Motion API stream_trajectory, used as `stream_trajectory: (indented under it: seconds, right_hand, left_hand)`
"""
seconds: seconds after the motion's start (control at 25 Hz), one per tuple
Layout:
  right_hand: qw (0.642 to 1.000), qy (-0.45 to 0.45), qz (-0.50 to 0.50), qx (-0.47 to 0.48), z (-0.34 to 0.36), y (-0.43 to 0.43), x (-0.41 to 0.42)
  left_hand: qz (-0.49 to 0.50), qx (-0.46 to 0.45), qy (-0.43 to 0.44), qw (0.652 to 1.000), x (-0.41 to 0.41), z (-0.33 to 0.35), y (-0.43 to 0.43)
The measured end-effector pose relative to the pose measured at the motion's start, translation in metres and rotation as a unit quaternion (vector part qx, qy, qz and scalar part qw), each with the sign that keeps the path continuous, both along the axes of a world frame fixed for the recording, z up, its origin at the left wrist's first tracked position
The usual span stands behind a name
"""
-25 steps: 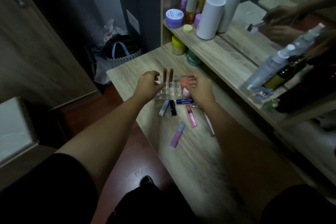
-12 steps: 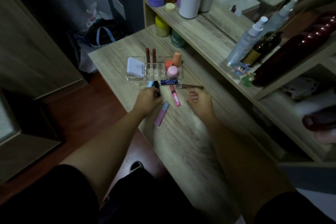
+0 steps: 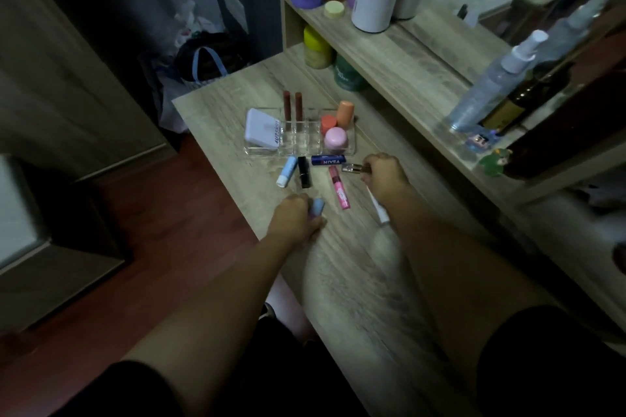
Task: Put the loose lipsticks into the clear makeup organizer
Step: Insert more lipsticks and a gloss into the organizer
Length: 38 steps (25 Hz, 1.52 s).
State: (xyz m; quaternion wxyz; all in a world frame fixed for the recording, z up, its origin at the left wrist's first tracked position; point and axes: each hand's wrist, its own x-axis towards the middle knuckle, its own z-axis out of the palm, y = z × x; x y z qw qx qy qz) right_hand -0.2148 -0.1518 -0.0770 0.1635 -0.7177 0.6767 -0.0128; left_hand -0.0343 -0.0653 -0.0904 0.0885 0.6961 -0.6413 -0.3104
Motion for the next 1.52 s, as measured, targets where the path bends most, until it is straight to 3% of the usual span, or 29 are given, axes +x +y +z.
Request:
stream_trajectory:
  seconds: [0.16,0.24,0.36,0.52,0.64,0.76,1.0,1.32,1.52]
  right_hand:
    - [1.0,-0.018,0.022,0.006,-0.006,-0.002,-0.004]
    - [0.998,-0.057,0.016,-0.015,-0.002,0.0,-0.007]
    - [0.98,-0.195,-0.009,-0.045,0.013,0.006,-0.007]
    - [0.9,-0.432,-0.052,0.031,0.046,0.007,0.01]
    - [0.855,-0.511,-0.072,0.057,0.062,0.0,0.023]
    - [0.865,-0.497,-0.074,0.01,0.072,-0.011,0.033]
    - [0.84,-0.526,-0.128,-0.018,0.07,-0.038,0.059]
    - [0.864,-0.488,-0.124,-0.024,0.046,-0.065,0.078]
    - [0.897,-0.427,-0.111,-0.011,0.037,-0.072,0.083]
  left_hand:
    - [0.023,0.021,0.048,0.998,0.006,0.004,-0.002]
    - [0.05,0.036,0.116,0.991,0.011,0.012,-0.005]
    - [0.09,0.045,0.289,0.952,0.024,0.034,-0.017]
    - [0.097,0.076,0.424,0.897,0.042,0.069,-0.045]
    - [0.063,0.034,0.366,0.928,0.054,0.088,-0.063]
    - [0.01,-0.084,0.236,0.968,0.063,0.096,-0.081]
    - [0.075,-0.208,0.142,0.965,0.067,0.085,-0.104]
    - [0.021,-0.205,0.073,0.976,0.068,0.069,-0.119]
    - [-0.004,-0.189,0.044,0.981,0.067,0.059,-0.121]
